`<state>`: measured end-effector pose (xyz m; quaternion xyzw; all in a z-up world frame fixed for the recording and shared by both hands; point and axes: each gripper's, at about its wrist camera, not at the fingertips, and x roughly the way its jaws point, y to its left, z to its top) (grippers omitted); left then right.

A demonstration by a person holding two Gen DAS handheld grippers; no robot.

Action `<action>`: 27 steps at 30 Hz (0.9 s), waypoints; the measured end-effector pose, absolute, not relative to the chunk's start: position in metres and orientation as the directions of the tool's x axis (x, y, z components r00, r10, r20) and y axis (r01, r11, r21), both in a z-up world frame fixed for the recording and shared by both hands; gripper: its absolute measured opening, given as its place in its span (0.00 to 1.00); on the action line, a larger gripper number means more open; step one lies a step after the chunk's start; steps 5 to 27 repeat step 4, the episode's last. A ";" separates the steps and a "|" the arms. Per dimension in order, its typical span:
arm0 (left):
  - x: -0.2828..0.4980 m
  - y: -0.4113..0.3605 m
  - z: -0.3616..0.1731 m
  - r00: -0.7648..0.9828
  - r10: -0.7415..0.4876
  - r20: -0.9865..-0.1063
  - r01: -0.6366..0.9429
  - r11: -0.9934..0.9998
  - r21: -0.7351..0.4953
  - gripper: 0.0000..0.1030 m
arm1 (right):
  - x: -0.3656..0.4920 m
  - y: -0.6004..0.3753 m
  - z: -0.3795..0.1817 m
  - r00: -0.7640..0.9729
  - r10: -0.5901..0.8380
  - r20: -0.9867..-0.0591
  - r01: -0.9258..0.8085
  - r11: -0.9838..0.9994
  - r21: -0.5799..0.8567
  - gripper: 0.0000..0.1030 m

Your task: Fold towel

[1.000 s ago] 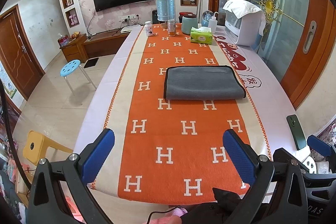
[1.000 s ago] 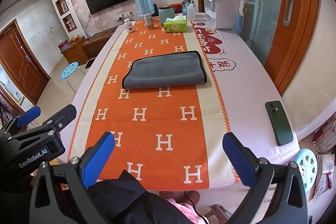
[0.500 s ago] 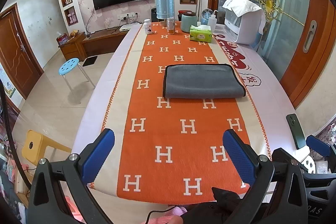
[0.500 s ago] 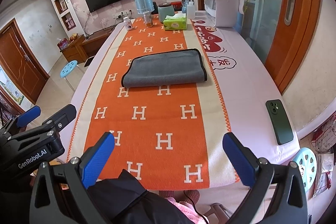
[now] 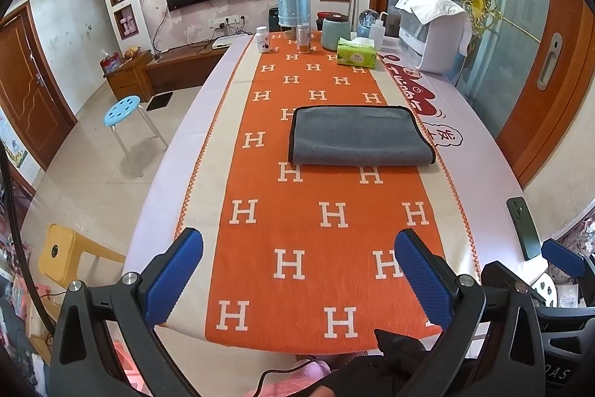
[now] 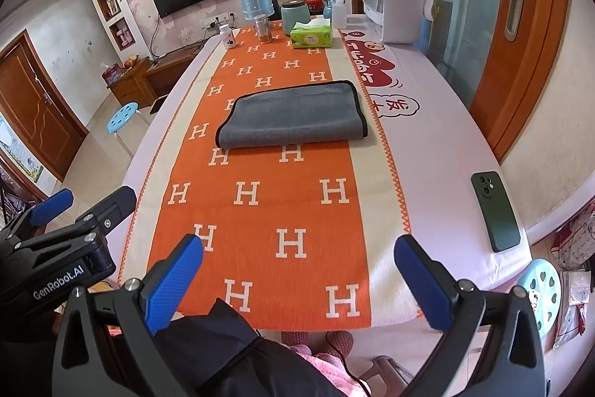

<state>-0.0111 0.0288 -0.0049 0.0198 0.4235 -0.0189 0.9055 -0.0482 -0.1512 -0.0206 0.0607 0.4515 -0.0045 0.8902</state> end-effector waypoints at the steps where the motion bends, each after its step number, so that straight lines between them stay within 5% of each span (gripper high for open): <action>1: -0.011 0.029 -0.005 0.639 -0.015 -0.769 0.049 0.999 0.022 0.99 | -0.048 -0.151 -0.021 0.592 0.047 -0.804 0.063 0.993 0.104 1.00; 27: -0.012 0.030 -0.006 0.631 -0.012 -0.775 0.048 0.999 0.023 0.99 | -0.050 -0.151 -0.021 0.590 0.047 -0.806 0.062 0.993 0.104 1.00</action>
